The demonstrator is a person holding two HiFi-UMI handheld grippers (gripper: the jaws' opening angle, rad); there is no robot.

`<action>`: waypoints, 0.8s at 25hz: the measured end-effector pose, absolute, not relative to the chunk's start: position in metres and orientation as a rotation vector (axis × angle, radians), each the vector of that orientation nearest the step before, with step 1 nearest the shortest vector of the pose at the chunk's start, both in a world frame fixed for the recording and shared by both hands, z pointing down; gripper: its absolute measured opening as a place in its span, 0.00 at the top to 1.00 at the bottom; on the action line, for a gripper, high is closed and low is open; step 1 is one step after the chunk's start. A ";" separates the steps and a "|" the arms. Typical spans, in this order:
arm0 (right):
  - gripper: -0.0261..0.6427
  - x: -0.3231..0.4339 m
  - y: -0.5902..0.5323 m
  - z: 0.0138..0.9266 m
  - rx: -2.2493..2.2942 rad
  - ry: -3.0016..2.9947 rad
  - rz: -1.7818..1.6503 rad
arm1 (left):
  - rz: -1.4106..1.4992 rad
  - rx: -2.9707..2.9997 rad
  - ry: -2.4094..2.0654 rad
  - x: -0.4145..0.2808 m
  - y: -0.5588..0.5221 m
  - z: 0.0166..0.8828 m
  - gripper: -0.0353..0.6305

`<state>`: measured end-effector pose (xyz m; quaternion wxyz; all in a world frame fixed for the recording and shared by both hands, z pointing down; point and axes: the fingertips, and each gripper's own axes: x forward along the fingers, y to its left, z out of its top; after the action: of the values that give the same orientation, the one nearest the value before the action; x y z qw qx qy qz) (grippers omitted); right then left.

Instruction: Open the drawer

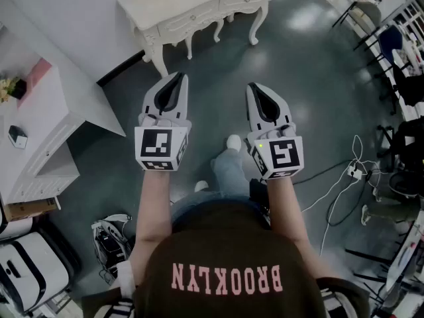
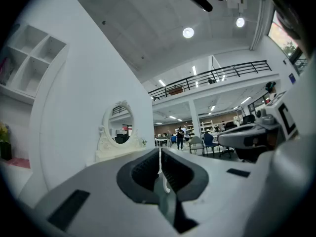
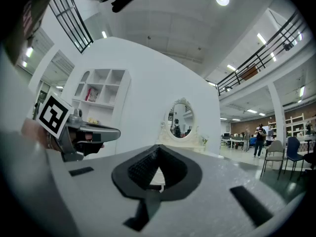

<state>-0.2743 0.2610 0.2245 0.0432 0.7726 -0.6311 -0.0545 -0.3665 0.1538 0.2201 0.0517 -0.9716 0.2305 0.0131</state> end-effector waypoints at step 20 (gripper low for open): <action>0.97 -0.048 0.143 0.219 2.243 -2.078 -0.145 | -0.031 -2.932 0.797 -0.136 0.057 0.224 0.93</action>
<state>-0.0480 0.1427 0.2194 0.0403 0.7321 -0.6783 -0.0473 -0.1358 0.0572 0.2238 0.0515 -0.9636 0.2620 -0.0102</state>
